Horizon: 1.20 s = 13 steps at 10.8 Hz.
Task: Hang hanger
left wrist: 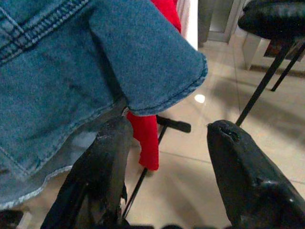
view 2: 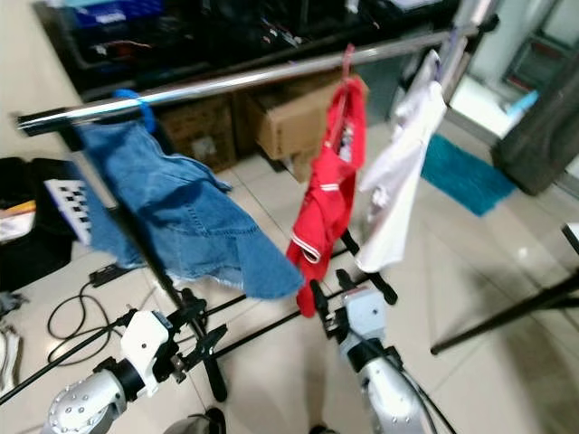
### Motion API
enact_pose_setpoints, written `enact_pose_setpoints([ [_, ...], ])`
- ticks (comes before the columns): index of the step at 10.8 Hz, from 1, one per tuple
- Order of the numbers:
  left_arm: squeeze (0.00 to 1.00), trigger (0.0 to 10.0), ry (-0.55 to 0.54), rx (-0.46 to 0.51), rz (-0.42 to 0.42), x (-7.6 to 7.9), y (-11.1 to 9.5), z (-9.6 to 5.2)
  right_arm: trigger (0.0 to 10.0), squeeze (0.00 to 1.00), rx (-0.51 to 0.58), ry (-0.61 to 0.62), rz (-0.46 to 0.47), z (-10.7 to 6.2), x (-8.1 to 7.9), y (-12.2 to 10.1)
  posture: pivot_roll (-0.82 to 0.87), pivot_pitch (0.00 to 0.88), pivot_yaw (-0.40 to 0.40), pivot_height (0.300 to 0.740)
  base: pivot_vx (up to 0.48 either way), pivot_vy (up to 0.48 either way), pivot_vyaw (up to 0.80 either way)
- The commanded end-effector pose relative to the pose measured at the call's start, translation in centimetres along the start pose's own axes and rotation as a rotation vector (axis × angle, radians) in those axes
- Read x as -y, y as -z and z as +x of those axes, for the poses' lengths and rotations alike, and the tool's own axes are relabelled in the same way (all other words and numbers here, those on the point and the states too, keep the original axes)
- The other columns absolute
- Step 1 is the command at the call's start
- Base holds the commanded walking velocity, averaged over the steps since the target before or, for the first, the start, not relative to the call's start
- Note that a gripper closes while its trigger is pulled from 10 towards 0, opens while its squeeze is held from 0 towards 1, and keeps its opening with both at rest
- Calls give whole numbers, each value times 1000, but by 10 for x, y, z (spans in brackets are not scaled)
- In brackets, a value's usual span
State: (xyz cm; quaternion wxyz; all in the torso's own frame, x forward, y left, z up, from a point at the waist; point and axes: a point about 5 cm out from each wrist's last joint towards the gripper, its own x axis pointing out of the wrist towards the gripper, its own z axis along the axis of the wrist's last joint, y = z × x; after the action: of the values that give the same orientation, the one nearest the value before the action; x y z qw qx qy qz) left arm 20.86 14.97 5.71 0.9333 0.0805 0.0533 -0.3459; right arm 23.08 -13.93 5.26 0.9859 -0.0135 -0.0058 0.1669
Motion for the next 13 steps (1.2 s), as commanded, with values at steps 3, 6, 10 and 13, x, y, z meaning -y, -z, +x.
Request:
enact_pose_setpoints([
  [3,0,10000,-94,32,-16,-8,-2,8,10000,0,4,9,-34,10,6,-4,123,181,-34,740,0,0,0],
  [6,0,10000,-185,65,-65,-7,-6,12,10000,0,-42,53,56,23,32,-1,162,178,-42,740,0,0,0],
  [10,0,10000,-46,51,-30,11,-4,28,10000,0,-75,137,-61,4,48,13,75,133,-3,740,0,0,0],
  [13,0,10000,-132,78,-51,-7,-7,42,10000,0,-53,239,-56,1,51,14,28,98,-11,740,0,0,0],
])
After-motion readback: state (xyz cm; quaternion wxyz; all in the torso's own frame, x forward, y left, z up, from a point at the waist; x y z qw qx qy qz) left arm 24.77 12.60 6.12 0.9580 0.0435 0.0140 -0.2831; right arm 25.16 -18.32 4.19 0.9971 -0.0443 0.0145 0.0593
